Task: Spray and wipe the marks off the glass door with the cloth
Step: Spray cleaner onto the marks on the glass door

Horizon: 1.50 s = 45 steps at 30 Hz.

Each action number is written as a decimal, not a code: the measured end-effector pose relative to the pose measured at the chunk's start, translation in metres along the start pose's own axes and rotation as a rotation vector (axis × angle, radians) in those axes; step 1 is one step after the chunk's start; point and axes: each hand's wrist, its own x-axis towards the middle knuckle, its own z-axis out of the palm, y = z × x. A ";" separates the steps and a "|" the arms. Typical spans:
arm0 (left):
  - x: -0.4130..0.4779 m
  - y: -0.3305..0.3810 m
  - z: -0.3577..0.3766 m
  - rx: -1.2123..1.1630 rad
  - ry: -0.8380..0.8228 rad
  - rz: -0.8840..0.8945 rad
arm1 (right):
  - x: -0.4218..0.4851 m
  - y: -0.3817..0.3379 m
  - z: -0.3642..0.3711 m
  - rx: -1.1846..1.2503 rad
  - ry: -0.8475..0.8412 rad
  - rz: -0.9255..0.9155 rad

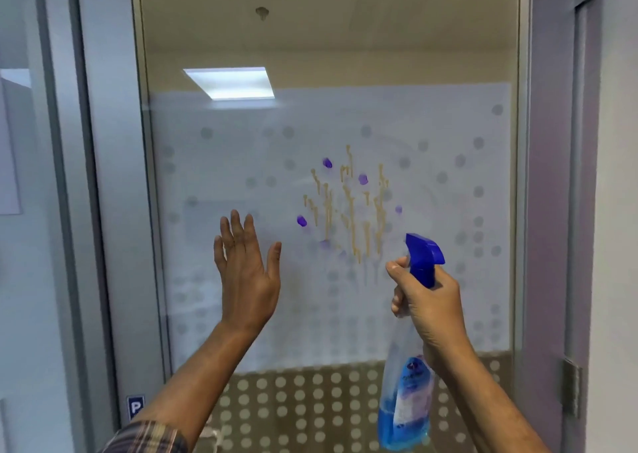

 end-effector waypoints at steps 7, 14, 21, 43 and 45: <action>0.051 -0.033 0.043 0.096 0.118 0.093 | 0.041 -0.017 0.005 0.034 0.032 -0.046; 0.055 -0.043 0.058 0.208 0.265 0.147 | 0.083 -0.042 0.008 0.075 0.055 -0.102; 0.056 -0.044 0.060 0.226 0.300 0.143 | 0.111 -0.052 0.023 0.113 0.018 -0.110; 0.054 -0.046 0.056 0.248 0.293 0.176 | 0.082 -0.017 0.121 -0.076 -0.278 -0.048; 0.054 -0.046 0.056 0.250 0.284 0.170 | 0.069 -0.004 0.117 -0.110 -0.300 -0.020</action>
